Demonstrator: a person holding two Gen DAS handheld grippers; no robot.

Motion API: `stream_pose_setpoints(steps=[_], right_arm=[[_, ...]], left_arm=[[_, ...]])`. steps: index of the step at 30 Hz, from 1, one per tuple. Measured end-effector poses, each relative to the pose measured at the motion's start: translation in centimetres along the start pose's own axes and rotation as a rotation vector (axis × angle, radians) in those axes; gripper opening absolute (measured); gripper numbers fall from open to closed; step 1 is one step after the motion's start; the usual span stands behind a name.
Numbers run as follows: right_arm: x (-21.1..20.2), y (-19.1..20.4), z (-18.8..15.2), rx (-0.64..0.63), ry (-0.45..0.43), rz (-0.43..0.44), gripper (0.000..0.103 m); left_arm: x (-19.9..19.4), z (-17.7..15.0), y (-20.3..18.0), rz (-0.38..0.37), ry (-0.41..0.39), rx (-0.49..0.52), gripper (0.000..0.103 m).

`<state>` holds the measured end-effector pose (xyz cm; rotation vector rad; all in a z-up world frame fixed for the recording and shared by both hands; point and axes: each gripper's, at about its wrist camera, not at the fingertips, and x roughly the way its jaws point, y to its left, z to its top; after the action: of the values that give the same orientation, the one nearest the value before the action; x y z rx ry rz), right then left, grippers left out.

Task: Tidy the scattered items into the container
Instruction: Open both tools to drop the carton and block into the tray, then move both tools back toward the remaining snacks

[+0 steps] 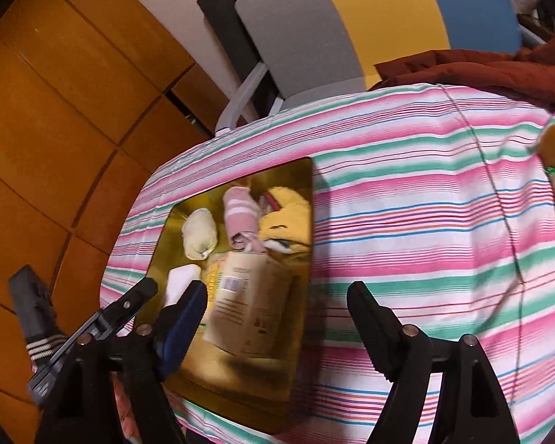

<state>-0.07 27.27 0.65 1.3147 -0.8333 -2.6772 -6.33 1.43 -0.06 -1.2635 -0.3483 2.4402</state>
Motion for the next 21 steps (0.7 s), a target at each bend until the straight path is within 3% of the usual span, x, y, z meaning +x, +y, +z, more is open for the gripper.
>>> stream_pose_setpoints(steps=[9, 14, 21], right_arm=[[-2.5, -4.9, -0.6, 0.051, -0.027, -0.049, 0.081], [-4.0, -8.2, -0.9, 0.046, -0.036, -0.15, 0.081], [-8.8, -16.0, -0.3, 0.13, -0.118, -0.28, 0.078]], left_arm=[[0.5, -2.9, -7.1, -0.11, 0.066, 0.138, 0.076], [0.8, -4.4, -10.8, -0.144, 0.092, 0.209, 0.076], [1.7, -6.8, -14.8, -0.193, 0.14, 0.279, 0.076]])
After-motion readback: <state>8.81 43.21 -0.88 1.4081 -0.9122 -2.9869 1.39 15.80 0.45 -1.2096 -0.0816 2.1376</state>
